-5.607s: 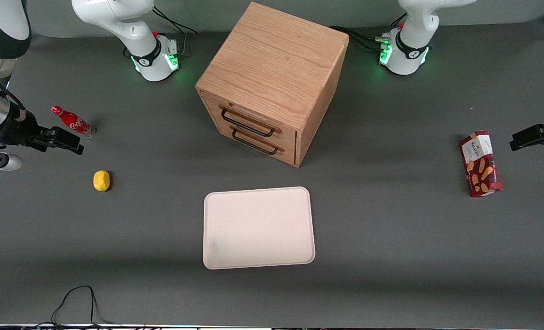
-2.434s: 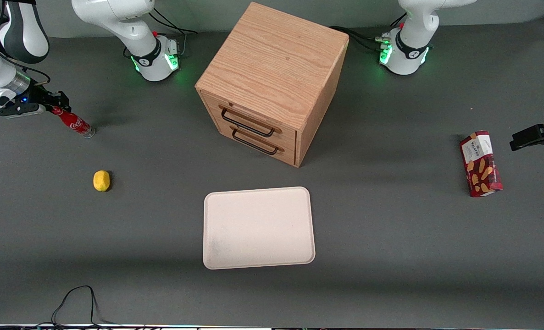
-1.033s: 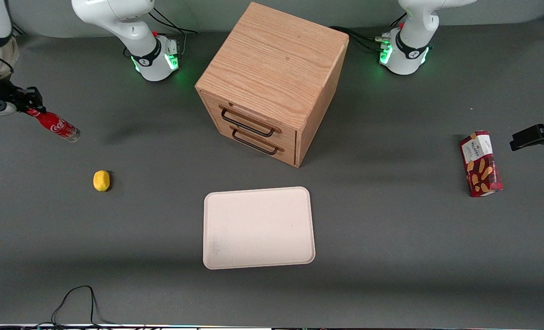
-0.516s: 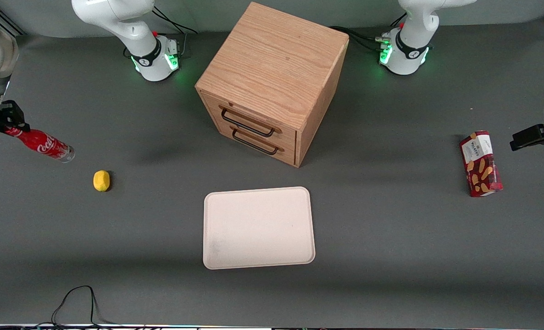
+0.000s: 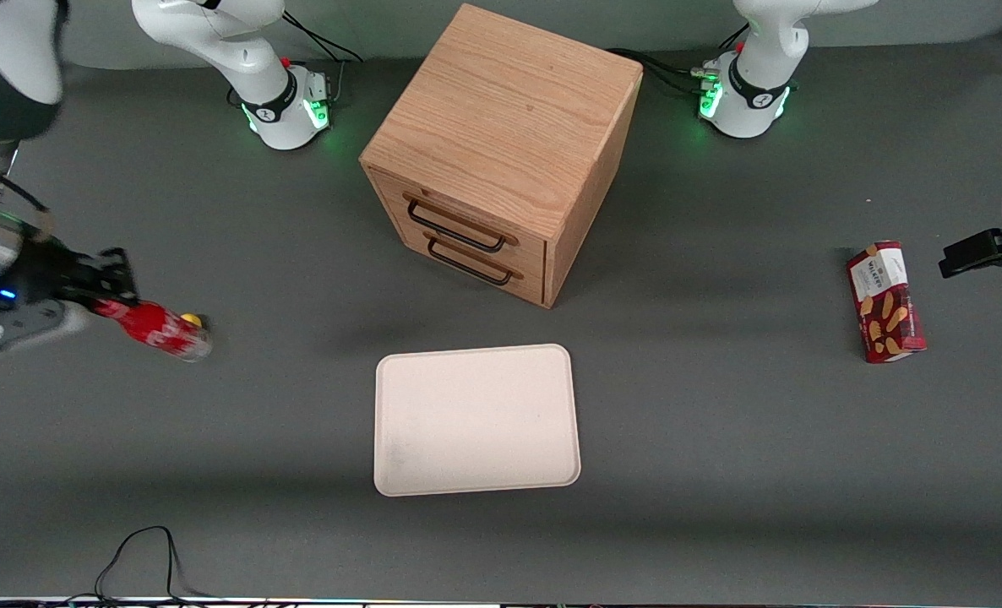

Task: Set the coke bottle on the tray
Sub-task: 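Carry the bottle with the right gripper toward the white tray, then lower the bottle onto the tray's corner and open the right gripper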

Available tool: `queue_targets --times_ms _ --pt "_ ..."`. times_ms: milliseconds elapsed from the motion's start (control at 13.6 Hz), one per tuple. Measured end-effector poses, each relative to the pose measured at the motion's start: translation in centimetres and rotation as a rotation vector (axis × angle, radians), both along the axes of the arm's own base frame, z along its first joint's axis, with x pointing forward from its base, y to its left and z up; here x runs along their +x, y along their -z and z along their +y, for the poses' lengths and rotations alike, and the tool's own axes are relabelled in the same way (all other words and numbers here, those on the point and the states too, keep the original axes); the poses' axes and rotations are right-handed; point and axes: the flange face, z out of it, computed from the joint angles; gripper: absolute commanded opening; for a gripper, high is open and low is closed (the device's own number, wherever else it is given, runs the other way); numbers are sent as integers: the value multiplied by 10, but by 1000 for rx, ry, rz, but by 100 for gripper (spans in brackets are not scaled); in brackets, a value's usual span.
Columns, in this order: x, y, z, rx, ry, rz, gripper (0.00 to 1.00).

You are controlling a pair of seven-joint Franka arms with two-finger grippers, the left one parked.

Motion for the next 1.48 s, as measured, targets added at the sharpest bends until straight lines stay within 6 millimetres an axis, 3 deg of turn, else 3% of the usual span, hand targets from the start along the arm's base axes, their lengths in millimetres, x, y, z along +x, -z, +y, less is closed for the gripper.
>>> queue_targets --times_ms 221,590,1107,1328,1475 --pt "27 37 60 52 -35 -30 0" --pt "63 108 118 135 -91 -98 0" --pt "92 210 169 123 -129 -180 0" --pt "95 237 181 101 -131 -196 0" --pt "98 252 183 99 -123 -201 13"
